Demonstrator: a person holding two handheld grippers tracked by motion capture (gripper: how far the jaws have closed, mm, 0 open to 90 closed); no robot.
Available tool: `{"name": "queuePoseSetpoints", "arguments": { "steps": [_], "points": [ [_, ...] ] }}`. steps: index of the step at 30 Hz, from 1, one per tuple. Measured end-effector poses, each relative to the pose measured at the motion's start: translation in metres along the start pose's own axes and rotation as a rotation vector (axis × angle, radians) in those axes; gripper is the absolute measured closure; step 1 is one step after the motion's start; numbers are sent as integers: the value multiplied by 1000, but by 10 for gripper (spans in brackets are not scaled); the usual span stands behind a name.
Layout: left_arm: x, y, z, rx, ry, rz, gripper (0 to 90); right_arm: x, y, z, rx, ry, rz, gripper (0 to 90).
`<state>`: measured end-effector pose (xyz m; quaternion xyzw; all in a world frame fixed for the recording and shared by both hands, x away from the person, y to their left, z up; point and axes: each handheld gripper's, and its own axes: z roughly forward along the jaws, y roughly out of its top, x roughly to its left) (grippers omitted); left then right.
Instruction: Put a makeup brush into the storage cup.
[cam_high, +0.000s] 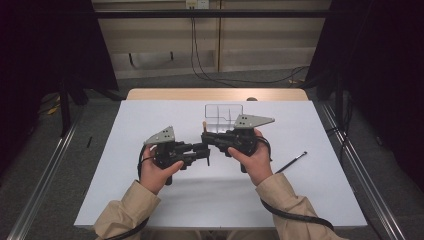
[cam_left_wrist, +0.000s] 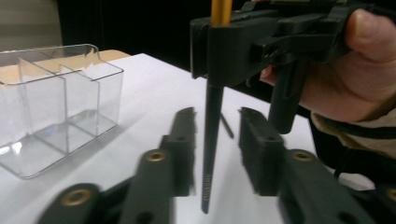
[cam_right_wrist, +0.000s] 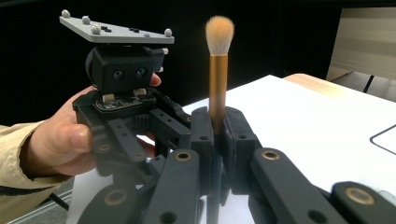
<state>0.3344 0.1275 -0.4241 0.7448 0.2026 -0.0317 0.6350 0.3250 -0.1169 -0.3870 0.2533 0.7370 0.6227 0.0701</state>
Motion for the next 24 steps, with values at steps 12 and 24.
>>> {"name": "queuePoseSetpoints", "arguments": {
  "steps": [12,24],
  "points": [
    [1,0,2,-13,-14,-9,222,-3,1,-8,-17,-6,-5,840],
    [3,0,-4,-27,36,47,31,-7,2,-17,-14,-31,-20,839]
  ]
}}
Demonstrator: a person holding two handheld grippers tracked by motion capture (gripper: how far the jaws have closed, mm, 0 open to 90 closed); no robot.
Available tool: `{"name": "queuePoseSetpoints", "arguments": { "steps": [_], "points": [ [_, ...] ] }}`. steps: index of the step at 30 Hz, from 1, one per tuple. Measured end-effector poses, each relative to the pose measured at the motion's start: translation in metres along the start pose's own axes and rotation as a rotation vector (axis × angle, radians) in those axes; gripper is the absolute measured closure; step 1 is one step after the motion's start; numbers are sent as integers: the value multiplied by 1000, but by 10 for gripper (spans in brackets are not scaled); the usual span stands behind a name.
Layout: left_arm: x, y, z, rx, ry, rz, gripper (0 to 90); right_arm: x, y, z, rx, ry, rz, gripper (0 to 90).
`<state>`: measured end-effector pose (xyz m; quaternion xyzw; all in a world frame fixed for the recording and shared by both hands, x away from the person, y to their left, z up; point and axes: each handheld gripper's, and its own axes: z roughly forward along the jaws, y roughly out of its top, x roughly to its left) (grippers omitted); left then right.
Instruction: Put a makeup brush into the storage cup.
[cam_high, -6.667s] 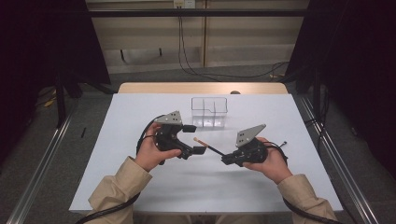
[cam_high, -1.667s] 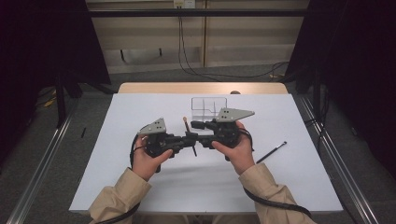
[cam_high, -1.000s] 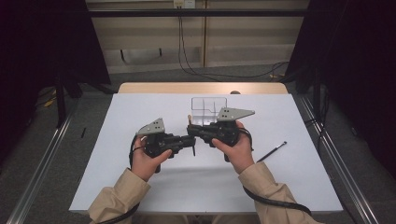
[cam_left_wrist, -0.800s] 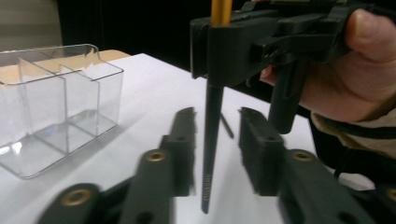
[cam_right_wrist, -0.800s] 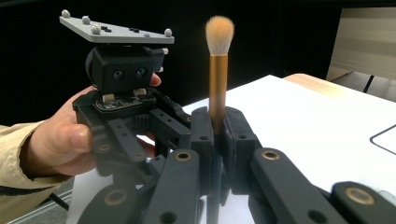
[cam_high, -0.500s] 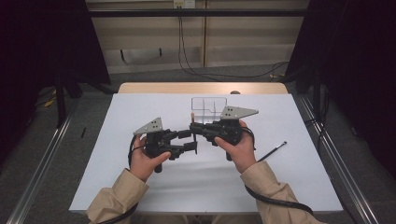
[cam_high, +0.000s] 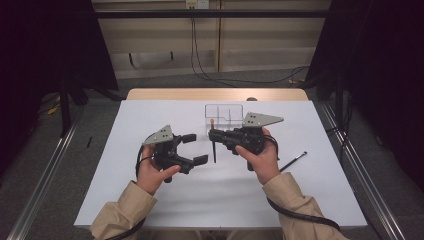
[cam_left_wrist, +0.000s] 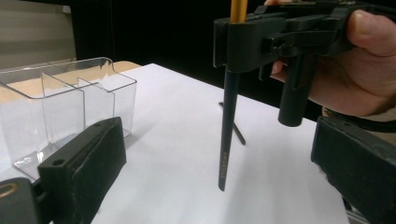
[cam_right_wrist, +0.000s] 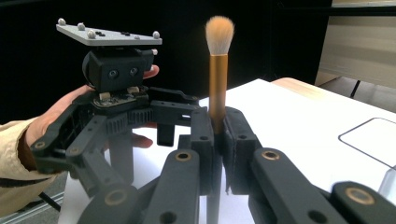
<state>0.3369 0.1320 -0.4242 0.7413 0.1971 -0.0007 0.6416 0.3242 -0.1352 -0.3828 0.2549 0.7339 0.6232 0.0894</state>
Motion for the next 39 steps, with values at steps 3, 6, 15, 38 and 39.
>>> {"name": "queuePoseSetpoints", "arguments": {
  "steps": [3,6,15,38,39],
  "points": [
    [1,0,-6,32,28,19,31,-1,0,-2,-2,-3,2,839],
    [1,0,-9,22,30,16,27,-2,0,-3,-2,-10,0,839],
    [4,-1,-30,8,68,25,15,-5,1,-8,-8,-24,1,839],
    [8,-8,-82,-25,151,38,2,-7,4,-14,-13,-42,-8,839],
    [8,-8,-82,-25,151,38,2,-7,4,-14,-13,-42,-8,839]
  ]
}}
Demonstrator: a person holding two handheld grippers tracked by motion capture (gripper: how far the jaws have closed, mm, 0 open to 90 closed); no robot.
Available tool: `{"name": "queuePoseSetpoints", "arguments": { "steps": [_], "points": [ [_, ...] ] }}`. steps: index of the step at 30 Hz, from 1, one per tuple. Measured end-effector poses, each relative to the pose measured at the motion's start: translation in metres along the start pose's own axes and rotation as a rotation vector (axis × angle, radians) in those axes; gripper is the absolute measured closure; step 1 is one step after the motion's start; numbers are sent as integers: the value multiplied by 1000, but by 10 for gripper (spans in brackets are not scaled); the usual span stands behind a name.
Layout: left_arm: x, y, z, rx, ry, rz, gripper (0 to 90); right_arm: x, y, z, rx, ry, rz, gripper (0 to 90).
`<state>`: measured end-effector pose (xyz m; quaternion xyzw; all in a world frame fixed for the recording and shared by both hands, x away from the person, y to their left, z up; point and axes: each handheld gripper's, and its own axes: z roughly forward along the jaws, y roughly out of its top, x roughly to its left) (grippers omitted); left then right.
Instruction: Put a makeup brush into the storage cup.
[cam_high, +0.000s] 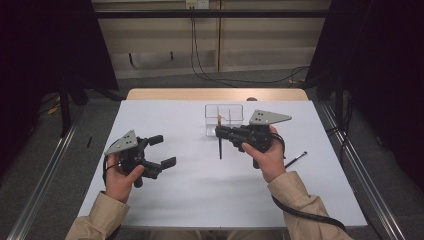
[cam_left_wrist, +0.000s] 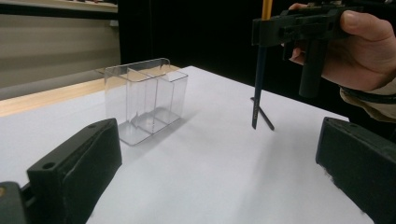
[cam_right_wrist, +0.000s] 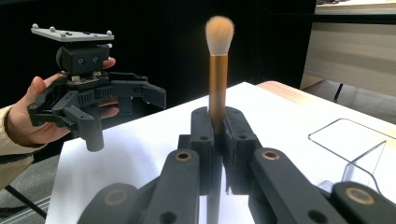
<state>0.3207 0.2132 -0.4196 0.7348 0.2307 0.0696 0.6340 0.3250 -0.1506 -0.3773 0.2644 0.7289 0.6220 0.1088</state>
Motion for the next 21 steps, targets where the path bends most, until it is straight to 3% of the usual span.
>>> {"name": "queuePoseSetpoints", "arguments": {
  "steps": [21],
  "points": [
    [7,-10,-39,7,74,-7,3,-7,4,-9,-9,-34,2,839]
  ]
}}
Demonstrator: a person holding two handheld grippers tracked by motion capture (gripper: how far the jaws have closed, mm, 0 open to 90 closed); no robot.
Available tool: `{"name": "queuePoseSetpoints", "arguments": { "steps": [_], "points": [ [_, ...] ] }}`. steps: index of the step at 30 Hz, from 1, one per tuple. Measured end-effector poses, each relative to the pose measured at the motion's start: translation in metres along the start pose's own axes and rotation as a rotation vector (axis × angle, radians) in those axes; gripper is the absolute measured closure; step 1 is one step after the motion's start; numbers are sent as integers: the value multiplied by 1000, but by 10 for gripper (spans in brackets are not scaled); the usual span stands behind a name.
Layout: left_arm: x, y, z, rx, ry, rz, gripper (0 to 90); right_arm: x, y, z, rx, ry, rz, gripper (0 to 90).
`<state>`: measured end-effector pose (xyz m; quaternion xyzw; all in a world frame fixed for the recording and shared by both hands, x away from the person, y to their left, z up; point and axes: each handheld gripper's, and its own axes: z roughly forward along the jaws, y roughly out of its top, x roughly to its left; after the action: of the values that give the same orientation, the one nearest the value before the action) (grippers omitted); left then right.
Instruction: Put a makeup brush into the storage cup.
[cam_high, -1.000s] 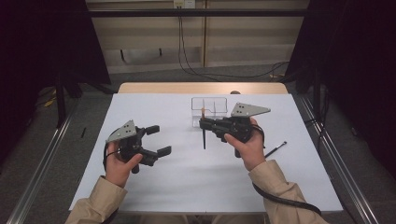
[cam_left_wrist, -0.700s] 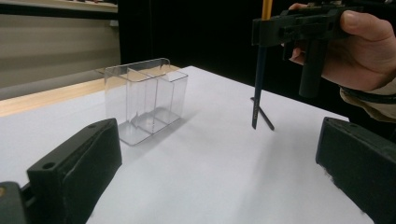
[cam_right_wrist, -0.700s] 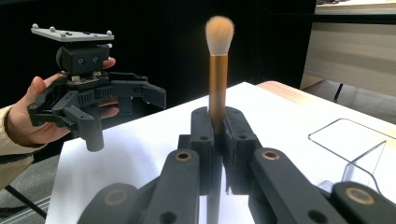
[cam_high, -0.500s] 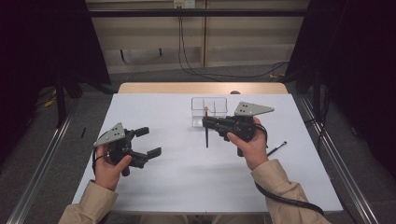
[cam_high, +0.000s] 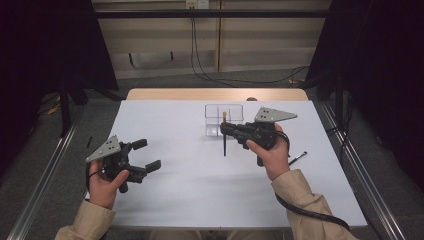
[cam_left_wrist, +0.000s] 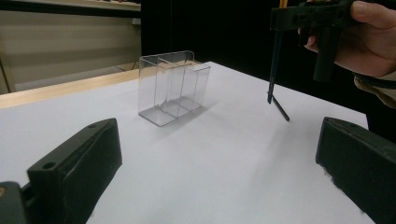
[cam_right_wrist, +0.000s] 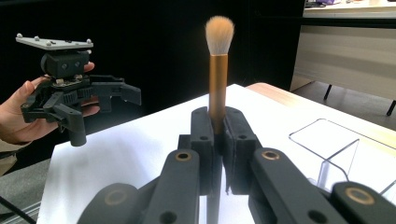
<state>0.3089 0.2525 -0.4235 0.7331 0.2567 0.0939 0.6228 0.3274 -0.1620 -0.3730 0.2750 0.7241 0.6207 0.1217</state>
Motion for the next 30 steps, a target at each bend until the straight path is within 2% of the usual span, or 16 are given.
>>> {"name": "queuePoseSetpoints", "arguments": {
  "steps": [8,14,19,21,22,30],
  "points": [
    [3,-4,-12,6,22,-2,3,-5,-2,-4,0,-14,-2,839],
    [3,-8,-18,29,38,-3,3,-9,-3,-8,-5,-30,0,839],
    [4,-9,-20,35,47,-3,3,-12,-2,-9,-16,-34,7,839],
    [4,-10,-21,22,46,-8,3,-13,-2,-9,-17,-39,4,839],
    [4,-10,-22,34,50,-3,3,-14,-2,-9,-17,-40,3,839],
    [3,-8,-21,43,52,16,3,-16,1,-9,-14,-61,-12,839]
  ]
}}
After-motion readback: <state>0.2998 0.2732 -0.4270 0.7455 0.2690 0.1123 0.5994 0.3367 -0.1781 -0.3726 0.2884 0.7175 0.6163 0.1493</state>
